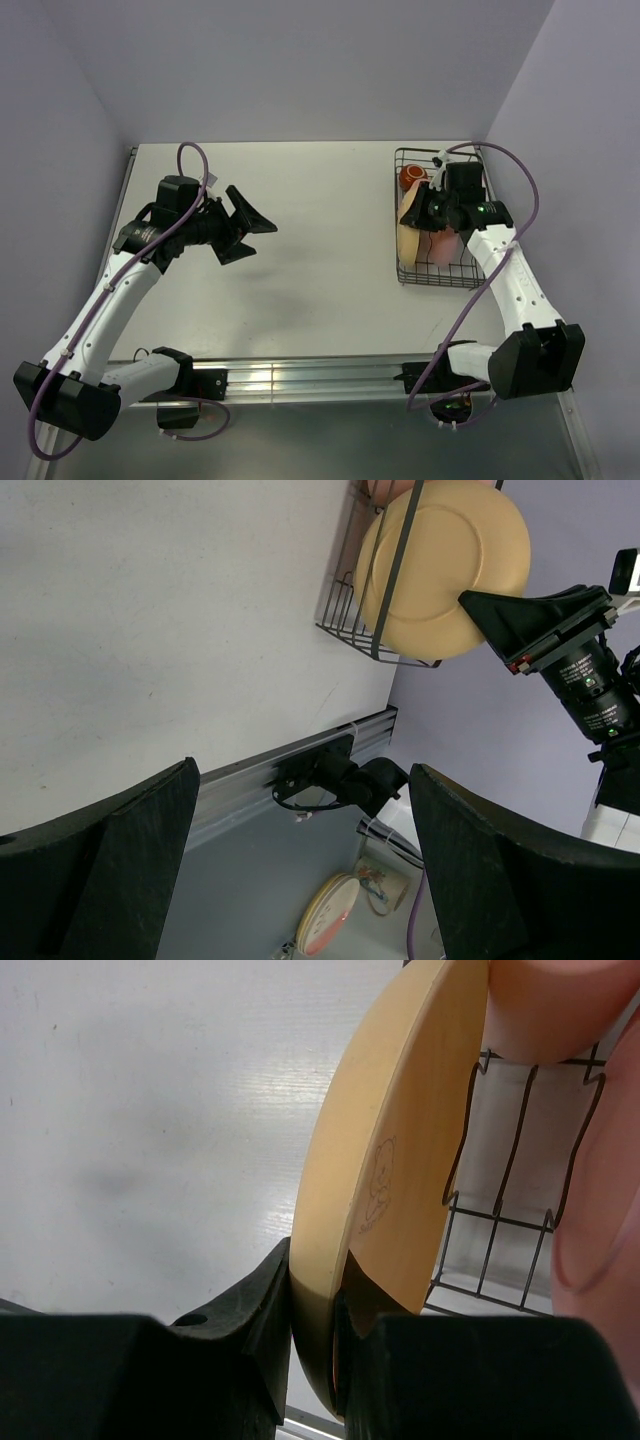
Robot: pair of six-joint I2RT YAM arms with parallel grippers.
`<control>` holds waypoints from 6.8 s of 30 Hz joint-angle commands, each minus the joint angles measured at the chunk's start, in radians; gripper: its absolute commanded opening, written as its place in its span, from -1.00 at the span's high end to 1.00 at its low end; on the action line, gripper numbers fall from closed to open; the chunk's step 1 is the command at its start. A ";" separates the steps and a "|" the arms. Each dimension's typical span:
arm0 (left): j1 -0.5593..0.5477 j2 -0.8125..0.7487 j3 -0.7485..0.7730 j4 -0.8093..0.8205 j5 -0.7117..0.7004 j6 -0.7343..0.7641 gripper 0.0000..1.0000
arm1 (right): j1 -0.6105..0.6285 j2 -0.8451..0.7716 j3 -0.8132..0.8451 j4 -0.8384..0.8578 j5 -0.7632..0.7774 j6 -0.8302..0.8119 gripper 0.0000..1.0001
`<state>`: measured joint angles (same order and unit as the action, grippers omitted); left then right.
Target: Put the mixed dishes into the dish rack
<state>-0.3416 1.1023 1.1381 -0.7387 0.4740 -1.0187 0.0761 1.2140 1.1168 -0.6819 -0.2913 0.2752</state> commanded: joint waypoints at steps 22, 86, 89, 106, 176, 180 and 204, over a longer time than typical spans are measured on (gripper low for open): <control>-0.002 -0.016 -0.015 0.045 0.025 -0.021 -0.83 | -0.064 0.088 0.002 -0.096 0.271 -0.001 -0.02; -0.004 -0.009 -0.028 0.055 0.057 0.008 -0.84 | -0.068 0.099 0.301 -0.312 -0.002 -0.027 1.00; -0.004 -0.004 -0.029 0.058 0.061 0.008 -0.84 | -0.068 0.094 0.317 -0.324 -0.034 -0.018 1.00; -0.002 0.013 -0.028 0.064 0.071 0.020 -0.84 | -0.068 0.027 0.339 -0.395 -0.039 -0.028 1.00; -0.002 0.045 0.006 0.071 0.064 0.014 -0.84 | -0.068 0.108 0.100 -0.197 0.003 -0.105 -0.19; -0.002 0.039 -0.012 0.084 0.071 0.005 -0.84 | -0.068 0.075 0.084 -0.203 -0.005 -0.105 -0.33; -0.007 -0.030 -0.058 0.082 0.060 -0.020 -0.85 | -0.068 -0.067 0.331 -0.341 0.323 -0.025 -0.99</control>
<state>-0.3420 1.0992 1.0805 -0.6777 0.5274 -1.0378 0.0124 1.1957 1.3842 -0.9897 -0.0555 0.2272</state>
